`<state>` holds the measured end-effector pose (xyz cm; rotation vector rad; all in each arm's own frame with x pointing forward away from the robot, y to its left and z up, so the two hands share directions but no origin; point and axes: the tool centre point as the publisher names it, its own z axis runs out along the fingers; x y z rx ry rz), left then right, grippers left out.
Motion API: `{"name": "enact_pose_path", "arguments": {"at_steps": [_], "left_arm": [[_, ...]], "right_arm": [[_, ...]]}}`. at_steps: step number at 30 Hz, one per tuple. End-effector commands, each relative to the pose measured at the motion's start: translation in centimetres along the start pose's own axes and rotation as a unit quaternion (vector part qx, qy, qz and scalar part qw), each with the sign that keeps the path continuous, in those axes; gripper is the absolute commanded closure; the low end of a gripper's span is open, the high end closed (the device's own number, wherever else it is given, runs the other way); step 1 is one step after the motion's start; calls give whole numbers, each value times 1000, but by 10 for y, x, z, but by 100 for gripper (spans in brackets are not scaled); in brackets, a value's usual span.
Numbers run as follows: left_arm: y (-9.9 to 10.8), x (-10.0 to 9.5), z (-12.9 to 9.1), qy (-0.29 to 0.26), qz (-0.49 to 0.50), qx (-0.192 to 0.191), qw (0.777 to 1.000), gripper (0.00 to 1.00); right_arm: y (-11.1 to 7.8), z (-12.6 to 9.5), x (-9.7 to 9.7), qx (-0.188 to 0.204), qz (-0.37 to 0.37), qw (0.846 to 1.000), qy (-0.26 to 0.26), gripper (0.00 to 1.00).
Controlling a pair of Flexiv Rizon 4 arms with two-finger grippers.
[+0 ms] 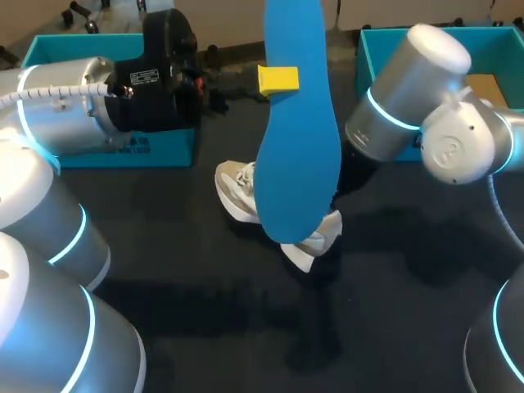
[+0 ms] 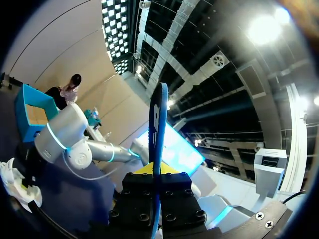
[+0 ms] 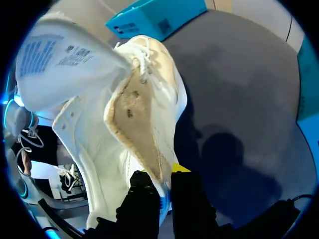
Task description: Take the shoe out of the shoebox, open the shoe tongue, remove and reinsert the insole, then place the shoe into the shoebox
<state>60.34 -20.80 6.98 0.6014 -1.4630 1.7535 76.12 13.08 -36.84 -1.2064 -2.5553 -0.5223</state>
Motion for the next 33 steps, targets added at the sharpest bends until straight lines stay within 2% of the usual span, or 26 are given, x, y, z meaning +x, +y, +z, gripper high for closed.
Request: {"name": "enact_pose_path", "arguments": {"at_steps": [1, 4, 7, 8, 9, 12, 19, 21, 25, 33], "left_arm": [[0, 0, 4, 0, 0, 1, 1000, 100], [0, 0, 4, 0, 0, 1, 1000, 100], [0, 0, 4, 0, 0, 1, 1000, 100], [0, 0, 4, 0, 0, 1, 1000, 100], [0, 0, 4, 0, 0, 1, 1000, 100], [0, 0, 4, 0, 0, 1, 1000, 100], [0, 0, 4, 0, 0, 1, 1000, 100], [0, 0, 4, 0, 0, 1, 1000, 100], [0, 0, 4, 0, 0, 1, 1000, 100], [0, 0, 4, 0, 0, 1, 1000, 100]], "right_arm": [[-2, -1, 1, -6, 0, 1000, 0, 100], [-2, -1, 1, -6, 0, 1000, 0, 100], [-2, -3, 4, -36, 56, 998, 2, 100], [-3, -3, 5, -33, 71, 997, -2, 100], [-5, -3, 4, -55, 112, 992, -2, 100], [-8, 1, 8, -66, 161, 985, -5, 100], [-13, 7, 16, -66, 246, 967, -15, 100], [-13, 6, 21, -78, 264, 961, -19, 100], [-14, 6, 29, -82, 289, 953, -35, 100], [-17, 16, 36, -80, 282, 955, -41, 100]]}}
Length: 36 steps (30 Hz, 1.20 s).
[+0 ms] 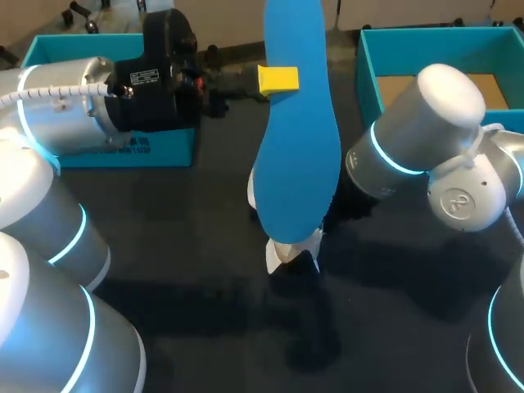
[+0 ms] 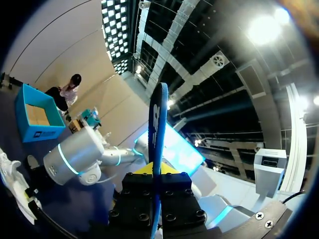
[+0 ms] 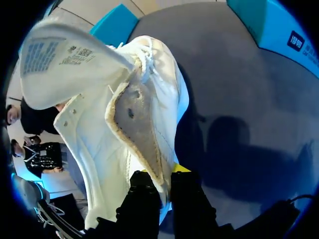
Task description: Take the shoe out of the shoebox, open the shoe tongue, remove and reinsert the insole, then place the shoe into the shoebox
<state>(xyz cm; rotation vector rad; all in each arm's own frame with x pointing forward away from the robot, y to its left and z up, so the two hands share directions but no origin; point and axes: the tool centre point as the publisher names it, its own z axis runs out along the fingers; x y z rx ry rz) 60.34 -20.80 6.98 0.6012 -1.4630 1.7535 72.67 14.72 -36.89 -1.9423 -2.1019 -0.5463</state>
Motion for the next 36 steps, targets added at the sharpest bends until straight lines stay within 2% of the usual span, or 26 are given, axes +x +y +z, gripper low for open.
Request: {"name": "enact_pose_path", "arguments": {"at_steps": [1, 17, 23, 24, 25, 26, 36], "left_arm": [[0, 0, 4, 0, 0, 1, 1000, 100], [0, 0, 4, 0, 0, 1, 1000, 100], [0, 0, 4, 0, 0, 1, 1000, 100], [0, 0, 4, 0, 0, 1, 1000, 100], [0, 0, 4, 0, 0, 1, 1000, 100], [0, 0, 4, 0, 0, 1, 1000, 100], [0, 0, 4, 0, 0, 1, 1000, 100]], "right_arm": [[-3, 7, 5, -4, -6, 1000, -4, 100], [-19, 30, 1, -9, 21, 999, -31, 100], [-21, 28, 3, -12, 35, 999, -36, 100], [-22, 26, 4, -12, 36, 999, -34, 65], [-22, 24, 5, -11, 38, 999, -33, 8], [-23, 21, 6, -11, 41, 999, -30, 0], [-23, -12, 21, -38, 44, 998, 31, 0]]}}
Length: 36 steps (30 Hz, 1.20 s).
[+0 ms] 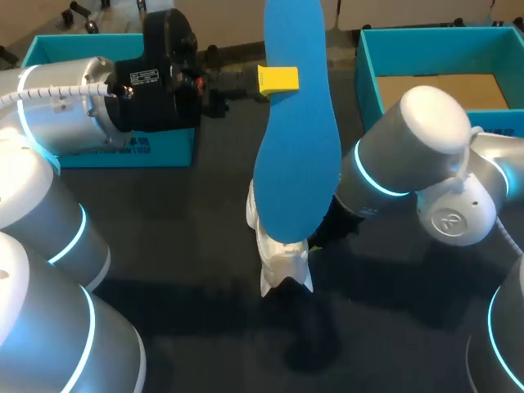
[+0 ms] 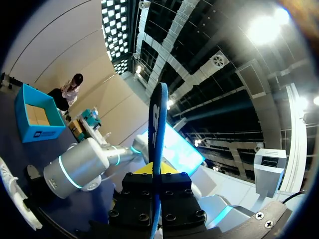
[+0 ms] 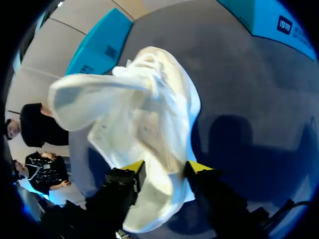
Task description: Take the shoe out of the shoebox, open the shoe tongue, remove and reinsert the insole, then place the shoe into the shoebox
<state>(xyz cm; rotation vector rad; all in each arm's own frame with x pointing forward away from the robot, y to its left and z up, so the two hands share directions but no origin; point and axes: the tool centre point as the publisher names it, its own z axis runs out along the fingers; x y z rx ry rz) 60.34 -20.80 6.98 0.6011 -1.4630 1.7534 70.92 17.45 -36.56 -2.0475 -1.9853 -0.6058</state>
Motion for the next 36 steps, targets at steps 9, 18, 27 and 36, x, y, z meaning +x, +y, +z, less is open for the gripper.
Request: {"name": "enact_pose_path", "arguments": {"at_steps": [9, 18, 27, 36], "left_arm": [[0, 0, 4, 0, 0, 1, 1000, 100], [0, 0, 4, 0, 0, 1, 1000, 100], [0, 0, 4, 0, 0, 1, 1000, 100], [0, 0, 4, 0, 0, 1, 1000, 100]], "right_arm": [[7, -48, -6, -19, -44, 997, 64, 0], [20, -71, -1, -6, -132, 980, 152, 0], [24, -76, 3, 2, -140, 980, 144, 0], [24, -86, 2, -16, -133, 969, 209, 0]]}}
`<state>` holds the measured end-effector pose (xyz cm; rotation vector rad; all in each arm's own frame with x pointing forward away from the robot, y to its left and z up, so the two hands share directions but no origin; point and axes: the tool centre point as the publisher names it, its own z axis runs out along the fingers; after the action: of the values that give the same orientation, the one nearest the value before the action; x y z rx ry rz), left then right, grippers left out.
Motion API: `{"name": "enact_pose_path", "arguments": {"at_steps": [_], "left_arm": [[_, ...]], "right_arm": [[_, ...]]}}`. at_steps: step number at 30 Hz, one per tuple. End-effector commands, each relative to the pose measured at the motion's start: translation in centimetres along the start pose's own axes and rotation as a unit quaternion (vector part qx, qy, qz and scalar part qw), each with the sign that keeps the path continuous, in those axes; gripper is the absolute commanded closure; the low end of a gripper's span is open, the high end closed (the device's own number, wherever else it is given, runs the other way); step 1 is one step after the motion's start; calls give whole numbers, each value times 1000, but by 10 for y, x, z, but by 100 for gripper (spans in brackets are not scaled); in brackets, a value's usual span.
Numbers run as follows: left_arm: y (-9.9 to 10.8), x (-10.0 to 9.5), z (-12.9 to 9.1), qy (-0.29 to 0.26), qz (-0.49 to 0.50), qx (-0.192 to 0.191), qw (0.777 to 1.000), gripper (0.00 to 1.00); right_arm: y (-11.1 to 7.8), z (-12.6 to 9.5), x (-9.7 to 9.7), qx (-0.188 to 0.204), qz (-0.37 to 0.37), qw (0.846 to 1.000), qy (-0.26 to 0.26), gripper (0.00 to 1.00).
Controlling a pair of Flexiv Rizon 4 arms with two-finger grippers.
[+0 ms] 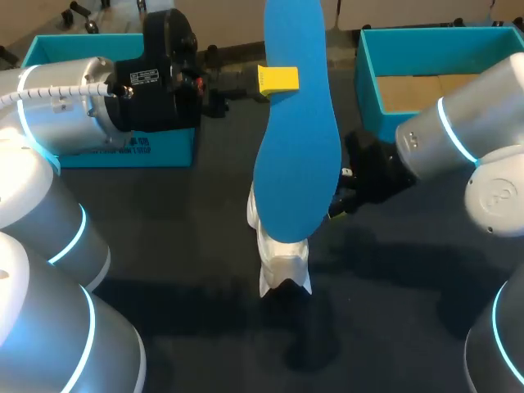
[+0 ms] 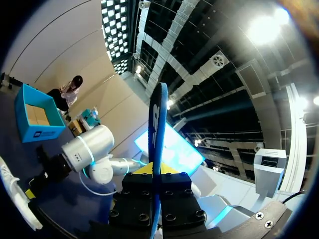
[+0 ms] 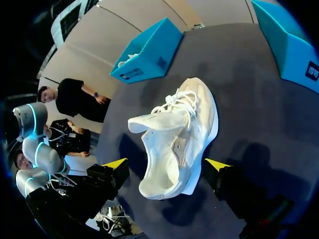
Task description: Take the shoe out of the shoebox, open the shoe tongue, remove and reinsert the insole, then place the shoe into the shoebox
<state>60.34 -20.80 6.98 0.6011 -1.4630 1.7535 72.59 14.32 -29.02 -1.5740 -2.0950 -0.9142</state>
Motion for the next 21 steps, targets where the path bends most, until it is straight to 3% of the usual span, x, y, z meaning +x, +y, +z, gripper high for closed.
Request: {"name": "enact_pose_path", "arguments": {"at_steps": [1, 6, 21], "left_arm": [[0, 0, 4, 0, 0, 1, 1000, 100], [0, 0, 4, 0, 0, 1, 1000, 100], [0, 0, 4, 0, 0, 1, 1000, 100]], "right_arm": [[-4, -14, 1, -37, 3, 996, 79, 0], [-6, -41, 8, -63, -1, 989, 134, 0], [3, -95, 29, -78, 19, 974, 213, 0]]}}
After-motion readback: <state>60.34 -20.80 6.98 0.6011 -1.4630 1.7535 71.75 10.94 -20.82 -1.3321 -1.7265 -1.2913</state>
